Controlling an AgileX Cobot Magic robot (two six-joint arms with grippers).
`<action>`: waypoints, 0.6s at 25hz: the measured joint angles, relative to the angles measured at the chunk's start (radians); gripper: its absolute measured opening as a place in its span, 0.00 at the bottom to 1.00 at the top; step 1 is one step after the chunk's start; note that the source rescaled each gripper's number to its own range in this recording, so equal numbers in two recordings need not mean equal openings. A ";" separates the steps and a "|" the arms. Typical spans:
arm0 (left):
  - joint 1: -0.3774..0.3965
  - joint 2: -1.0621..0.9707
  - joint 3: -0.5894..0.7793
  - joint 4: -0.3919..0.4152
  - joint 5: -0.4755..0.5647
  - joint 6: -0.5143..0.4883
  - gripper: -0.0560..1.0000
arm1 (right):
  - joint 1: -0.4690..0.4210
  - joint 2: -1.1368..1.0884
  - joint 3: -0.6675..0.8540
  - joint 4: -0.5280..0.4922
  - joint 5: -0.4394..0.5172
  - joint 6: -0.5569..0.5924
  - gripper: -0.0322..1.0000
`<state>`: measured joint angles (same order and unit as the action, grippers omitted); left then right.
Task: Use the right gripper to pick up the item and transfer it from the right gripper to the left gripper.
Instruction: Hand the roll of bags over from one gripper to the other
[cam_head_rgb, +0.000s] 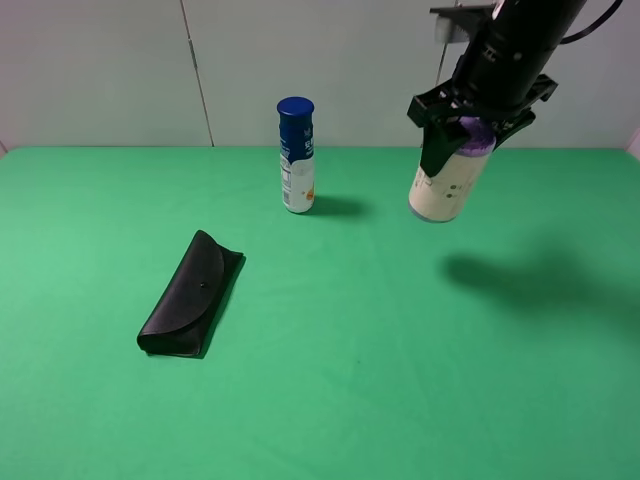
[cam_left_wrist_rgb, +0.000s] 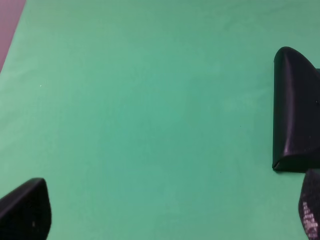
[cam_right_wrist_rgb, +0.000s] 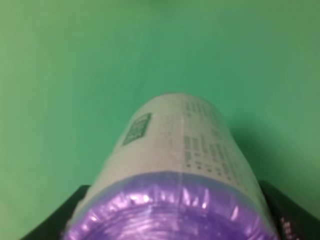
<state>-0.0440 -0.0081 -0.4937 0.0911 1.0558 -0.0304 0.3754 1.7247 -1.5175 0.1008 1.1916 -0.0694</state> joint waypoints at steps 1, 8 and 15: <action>0.000 0.000 0.000 0.000 0.000 0.000 0.98 | 0.000 -0.014 0.000 0.007 0.002 0.000 0.05; 0.000 0.000 0.000 0.000 0.000 0.000 0.98 | 0.000 -0.098 0.002 0.057 0.009 -0.016 0.05; 0.000 0.000 0.000 0.023 0.000 0.003 0.98 | 0.085 -0.156 0.042 0.074 0.014 -0.045 0.05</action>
<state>-0.0440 -0.0081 -0.4937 0.1143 1.0558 -0.0279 0.4608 1.5688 -1.4759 0.1749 1.2052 -0.1143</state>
